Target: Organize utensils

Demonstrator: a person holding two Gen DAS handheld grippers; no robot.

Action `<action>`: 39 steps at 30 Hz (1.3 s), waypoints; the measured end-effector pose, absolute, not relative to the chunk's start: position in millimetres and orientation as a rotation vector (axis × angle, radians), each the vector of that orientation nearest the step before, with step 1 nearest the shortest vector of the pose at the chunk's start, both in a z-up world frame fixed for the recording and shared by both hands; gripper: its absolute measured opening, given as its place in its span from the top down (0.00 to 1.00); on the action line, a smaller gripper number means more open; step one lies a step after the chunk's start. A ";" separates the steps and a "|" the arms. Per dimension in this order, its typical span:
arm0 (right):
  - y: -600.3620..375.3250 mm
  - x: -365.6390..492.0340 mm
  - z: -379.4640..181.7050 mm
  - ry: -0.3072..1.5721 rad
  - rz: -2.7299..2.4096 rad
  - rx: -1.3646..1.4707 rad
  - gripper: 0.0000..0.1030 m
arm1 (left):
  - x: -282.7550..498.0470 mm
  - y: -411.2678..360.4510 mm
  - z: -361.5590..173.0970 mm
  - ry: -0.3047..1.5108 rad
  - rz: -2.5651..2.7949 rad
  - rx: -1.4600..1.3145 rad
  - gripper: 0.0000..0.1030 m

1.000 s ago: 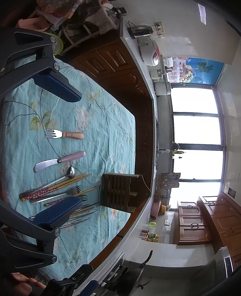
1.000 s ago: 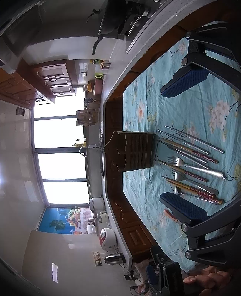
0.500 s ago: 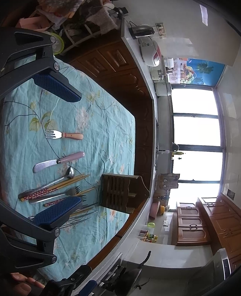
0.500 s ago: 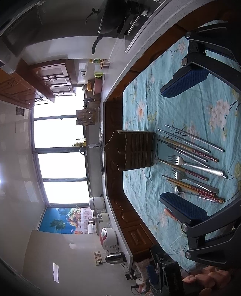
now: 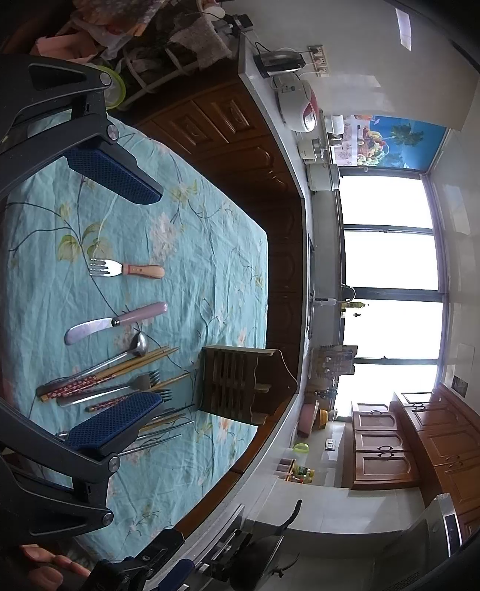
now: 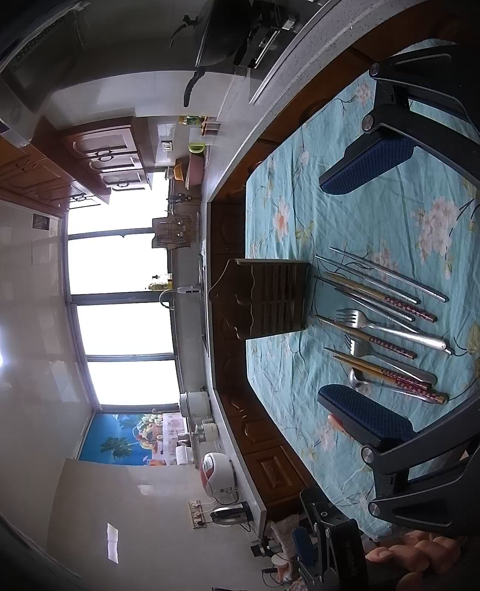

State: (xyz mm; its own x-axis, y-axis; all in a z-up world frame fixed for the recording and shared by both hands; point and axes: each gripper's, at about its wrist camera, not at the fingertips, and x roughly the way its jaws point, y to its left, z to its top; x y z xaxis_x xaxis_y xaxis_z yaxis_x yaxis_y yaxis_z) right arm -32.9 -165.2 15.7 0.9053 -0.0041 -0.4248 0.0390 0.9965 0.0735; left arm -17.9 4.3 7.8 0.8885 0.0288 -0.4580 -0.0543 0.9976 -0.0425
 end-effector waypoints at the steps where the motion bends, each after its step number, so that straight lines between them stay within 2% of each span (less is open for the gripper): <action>1: -165.0 -33.6 16.5 0.438 -0.022 0.081 0.00 | -17.7 4.4 7.9 0.475 0.043 -0.054 0.01; 19: -164.2 -29.7 16.7 0.451 -0.013 0.085 0.00 | 0.4 9.6 3.6 0.535 0.012 -0.081 0.01; 33: -190.4 12.9 -4.4 0.586 -0.009 0.161 0.00 | 61.0 18.1 1.4 0.675 -0.043 -0.112 0.01; 39: -204.3 38.3 -21.5 0.667 -0.004 0.211 0.01 | 94.0 14.6 -6.7 0.746 -0.065 -0.108 0.10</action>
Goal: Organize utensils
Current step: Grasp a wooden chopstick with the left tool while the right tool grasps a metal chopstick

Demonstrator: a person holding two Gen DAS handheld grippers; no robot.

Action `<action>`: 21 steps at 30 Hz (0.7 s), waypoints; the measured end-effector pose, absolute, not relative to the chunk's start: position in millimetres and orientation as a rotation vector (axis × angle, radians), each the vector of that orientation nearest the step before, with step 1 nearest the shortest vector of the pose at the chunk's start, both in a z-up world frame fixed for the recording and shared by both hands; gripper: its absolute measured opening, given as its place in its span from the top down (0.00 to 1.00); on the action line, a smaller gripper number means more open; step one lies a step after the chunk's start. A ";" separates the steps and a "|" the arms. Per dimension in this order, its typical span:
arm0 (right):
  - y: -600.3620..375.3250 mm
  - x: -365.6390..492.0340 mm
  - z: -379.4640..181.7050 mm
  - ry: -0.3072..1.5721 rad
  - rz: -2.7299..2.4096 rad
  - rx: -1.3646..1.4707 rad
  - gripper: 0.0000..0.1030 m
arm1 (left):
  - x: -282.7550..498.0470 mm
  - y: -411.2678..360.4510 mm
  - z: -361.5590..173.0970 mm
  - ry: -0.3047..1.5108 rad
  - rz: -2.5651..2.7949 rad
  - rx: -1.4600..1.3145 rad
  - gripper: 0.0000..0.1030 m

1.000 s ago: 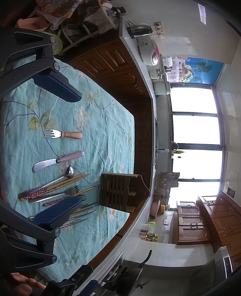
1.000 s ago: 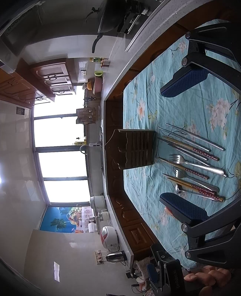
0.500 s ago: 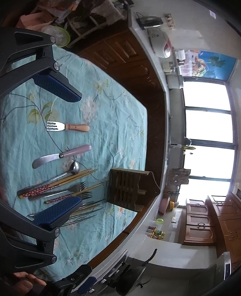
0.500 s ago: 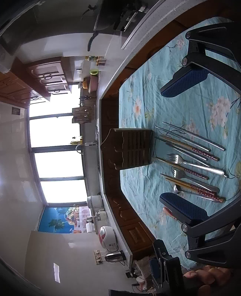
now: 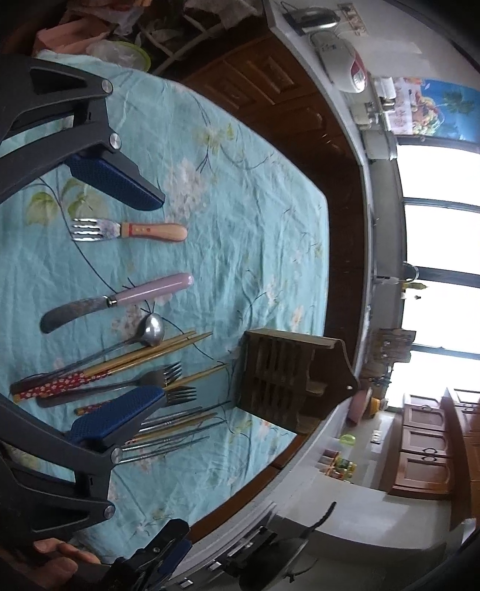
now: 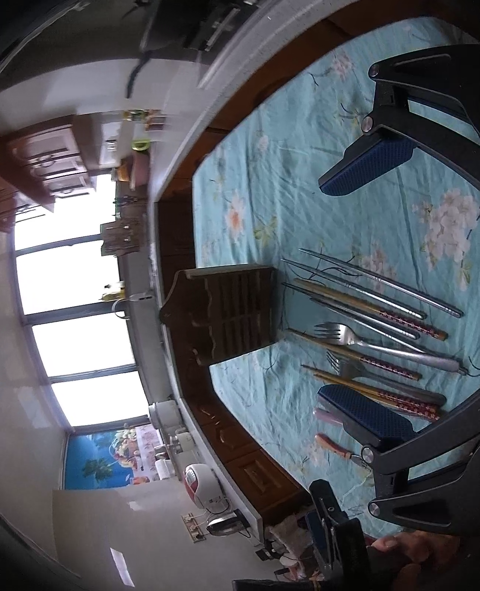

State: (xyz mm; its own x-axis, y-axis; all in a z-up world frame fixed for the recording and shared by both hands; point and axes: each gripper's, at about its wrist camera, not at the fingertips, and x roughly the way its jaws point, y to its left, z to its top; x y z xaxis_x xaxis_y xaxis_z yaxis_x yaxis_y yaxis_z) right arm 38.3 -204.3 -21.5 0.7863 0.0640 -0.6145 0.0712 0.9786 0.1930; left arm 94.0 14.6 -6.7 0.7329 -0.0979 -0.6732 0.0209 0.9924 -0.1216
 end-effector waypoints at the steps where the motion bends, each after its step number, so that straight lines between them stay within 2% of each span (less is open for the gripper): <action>1: -206.2 43.3 -24.3 0.681 -0.007 0.214 0.02 | 98.8 14.5 -7.5 0.755 -0.069 -0.110 0.12; 7: -215.3 72.5 -40.5 0.765 0.000 0.243 0.18 | 134.5 10.1 -13.9 0.811 -0.090 -0.107 0.23; 9: -217.5 83.6 -47.2 0.796 0.000 0.251 0.27 | 149.4 10.0 -18.0 0.837 -0.098 -0.109 0.25; 13: -222.0 104.0 -58.8 0.848 -0.005 0.262 0.34 | 175.0 5.1 -24.8 0.874 -0.114 -0.107 0.32; 14: -223.2 110.1 -62.4 0.864 -0.011 0.259 0.39 | 182.5 3.9 -26.6 0.883 -0.113 -0.105 0.33; 18: -228.9 132.8 -78.1 0.926 -0.025 0.264 0.52 | 211.2 0.5 -35.1 0.908 -0.122 -0.095 0.44; 21: -234.2 146.6 -90.8 0.969 -0.031 0.284 0.59 | 231.1 -4.2 -43.4 0.936 -0.135 -0.092 0.48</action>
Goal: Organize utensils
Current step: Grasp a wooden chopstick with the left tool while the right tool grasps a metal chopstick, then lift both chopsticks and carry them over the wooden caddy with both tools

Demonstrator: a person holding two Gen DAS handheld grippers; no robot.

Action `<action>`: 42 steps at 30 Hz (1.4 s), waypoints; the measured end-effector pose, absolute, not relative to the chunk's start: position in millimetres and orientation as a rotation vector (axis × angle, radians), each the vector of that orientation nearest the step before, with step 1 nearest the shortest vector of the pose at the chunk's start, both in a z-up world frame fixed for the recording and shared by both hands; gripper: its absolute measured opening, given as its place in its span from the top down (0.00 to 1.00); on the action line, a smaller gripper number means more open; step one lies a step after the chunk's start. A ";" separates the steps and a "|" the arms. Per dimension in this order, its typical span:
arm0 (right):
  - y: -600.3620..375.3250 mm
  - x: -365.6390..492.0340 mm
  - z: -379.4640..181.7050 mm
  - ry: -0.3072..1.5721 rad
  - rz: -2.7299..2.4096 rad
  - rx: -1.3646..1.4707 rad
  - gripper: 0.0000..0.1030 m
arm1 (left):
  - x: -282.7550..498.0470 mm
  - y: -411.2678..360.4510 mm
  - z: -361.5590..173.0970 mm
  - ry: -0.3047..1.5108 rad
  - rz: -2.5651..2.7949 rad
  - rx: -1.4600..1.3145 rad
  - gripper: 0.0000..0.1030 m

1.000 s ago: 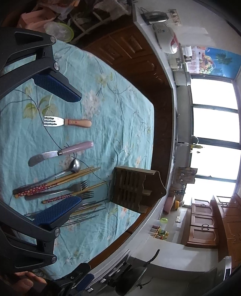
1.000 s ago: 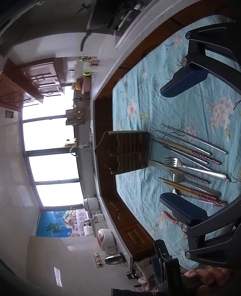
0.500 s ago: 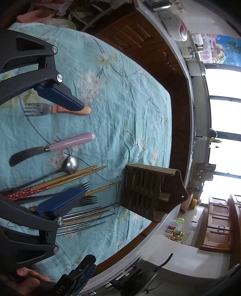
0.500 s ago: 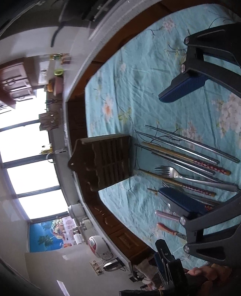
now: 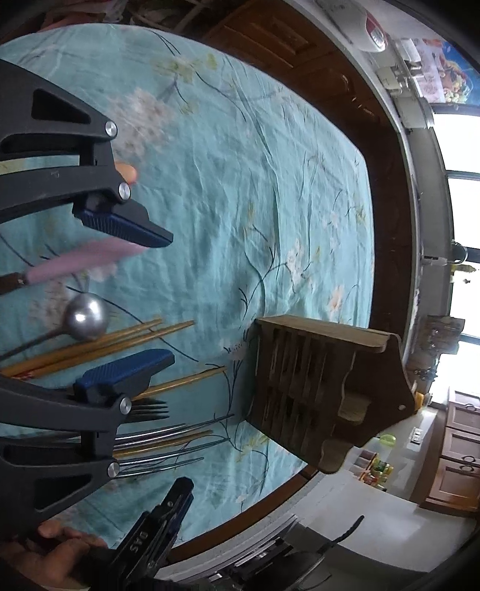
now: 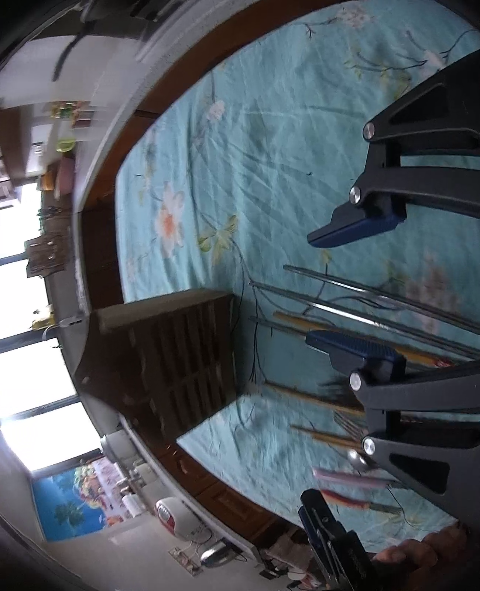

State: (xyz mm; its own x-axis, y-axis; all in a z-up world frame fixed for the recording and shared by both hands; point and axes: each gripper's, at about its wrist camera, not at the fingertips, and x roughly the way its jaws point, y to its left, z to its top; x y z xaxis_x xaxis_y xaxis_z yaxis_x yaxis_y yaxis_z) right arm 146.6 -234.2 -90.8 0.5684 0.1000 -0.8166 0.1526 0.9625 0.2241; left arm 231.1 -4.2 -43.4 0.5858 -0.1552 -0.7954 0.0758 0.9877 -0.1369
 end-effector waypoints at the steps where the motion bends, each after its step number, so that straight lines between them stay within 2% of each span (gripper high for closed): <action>1: -236.2 152.0 -96.0 0.988 -0.035 0.285 0.62 | 236.7 -6.2 -46.3 0.947 -0.141 -0.091 0.49; 3: -239.8 160.7 -104.8 1.016 -0.032 0.292 0.74 | 250.6 -11.8 -54.3 0.977 -0.154 -0.084 0.52; 8: -243.6 171.6 -120.5 1.056 -0.031 0.293 0.75 | 275.2 -24.5 -70.3 1.035 -0.180 -0.049 0.61; 13: -241.8 176.7 -122.7 1.068 -0.030 0.253 0.76 | 296.0 -33.9 -92.4 1.113 -0.194 -0.038 0.80; 18: -234.7 182.4 -124.4 1.074 -0.044 0.187 0.82 | 302.6 -46.9 -97.7 1.111 -0.196 0.012 0.92; 22: -227.2 184.3 -124.7 1.067 -0.054 0.120 0.91 | 301.3 -55.5 -99.2 1.095 -0.204 0.033 0.93; 29: -239.1 184.0 -118.4 1.060 -0.005 0.233 0.96 | 289.0 -46.8 -76.9 1.044 -0.242 -0.037 0.94; 42: -244.8 164.0 -38.7 0.877 0.076 0.337 0.96 | 231.7 -2.7 -4.0 0.901 -0.297 -0.180 0.95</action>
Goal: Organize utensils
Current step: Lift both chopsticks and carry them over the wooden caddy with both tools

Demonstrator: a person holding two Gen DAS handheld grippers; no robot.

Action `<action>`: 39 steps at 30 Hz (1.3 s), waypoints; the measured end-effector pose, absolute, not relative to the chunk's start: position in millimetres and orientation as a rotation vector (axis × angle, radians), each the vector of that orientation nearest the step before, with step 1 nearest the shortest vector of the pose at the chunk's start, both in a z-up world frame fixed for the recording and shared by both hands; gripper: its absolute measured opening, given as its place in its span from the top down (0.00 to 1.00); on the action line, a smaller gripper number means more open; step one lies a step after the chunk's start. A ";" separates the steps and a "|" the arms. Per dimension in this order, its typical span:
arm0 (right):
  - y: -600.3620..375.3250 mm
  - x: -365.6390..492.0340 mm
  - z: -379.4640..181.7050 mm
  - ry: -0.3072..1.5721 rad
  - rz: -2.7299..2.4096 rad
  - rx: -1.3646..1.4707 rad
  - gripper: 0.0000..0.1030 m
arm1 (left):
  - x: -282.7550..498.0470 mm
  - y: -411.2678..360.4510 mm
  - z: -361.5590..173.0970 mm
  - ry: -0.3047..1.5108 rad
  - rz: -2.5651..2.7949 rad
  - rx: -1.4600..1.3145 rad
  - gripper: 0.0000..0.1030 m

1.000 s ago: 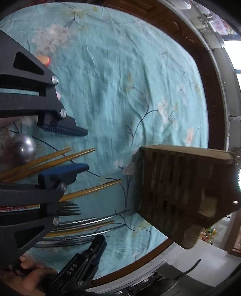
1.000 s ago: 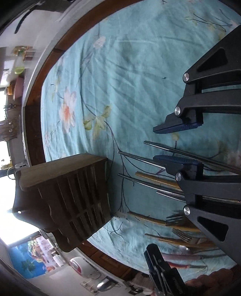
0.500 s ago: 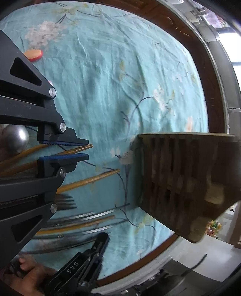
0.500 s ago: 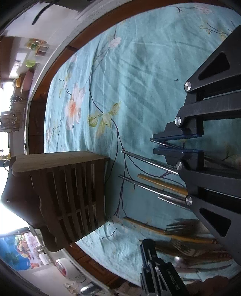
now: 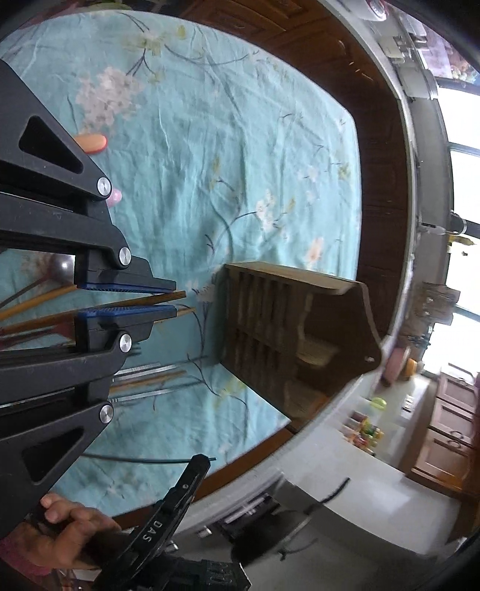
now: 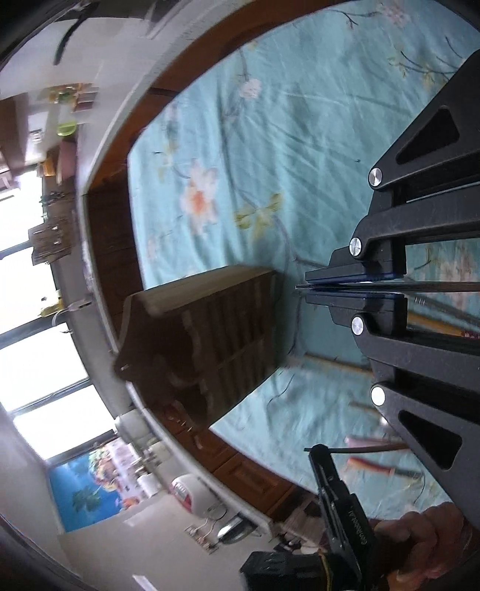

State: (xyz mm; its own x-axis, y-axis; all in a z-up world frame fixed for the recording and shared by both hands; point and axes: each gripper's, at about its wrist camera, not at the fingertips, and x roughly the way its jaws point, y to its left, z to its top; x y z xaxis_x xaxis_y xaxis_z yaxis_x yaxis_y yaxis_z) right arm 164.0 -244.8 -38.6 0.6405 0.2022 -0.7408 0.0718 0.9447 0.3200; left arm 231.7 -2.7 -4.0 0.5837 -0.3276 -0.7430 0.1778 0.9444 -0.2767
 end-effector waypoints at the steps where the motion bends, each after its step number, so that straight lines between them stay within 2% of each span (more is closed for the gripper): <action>1: -244.4 162.5 -32.6 0.862 0.079 0.336 0.96 | 227.0 -1.4 1.2 0.889 -0.298 -0.180 0.96; 19: -239.2 140.6 30.1 0.694 0.112 0.331 0.96 | 167.3 31.5 66.8 0.688 -0.334 -0.241 0.97; 39: -246.9 180.4 89.6 0.499 0.116 0.315 0.96 | 192.1 46.6 101.6 0.501 -0.327 -0.259 0.97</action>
State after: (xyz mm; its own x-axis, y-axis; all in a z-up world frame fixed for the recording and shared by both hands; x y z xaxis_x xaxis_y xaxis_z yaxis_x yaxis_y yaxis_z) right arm 180.4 -246.9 89.6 0.8725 0.1854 -0.4521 -0.0325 0.9452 0.3248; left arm 192.1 46.6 101.6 0.8273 -0.3671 -0.4252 0.2418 0.9159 -0.3204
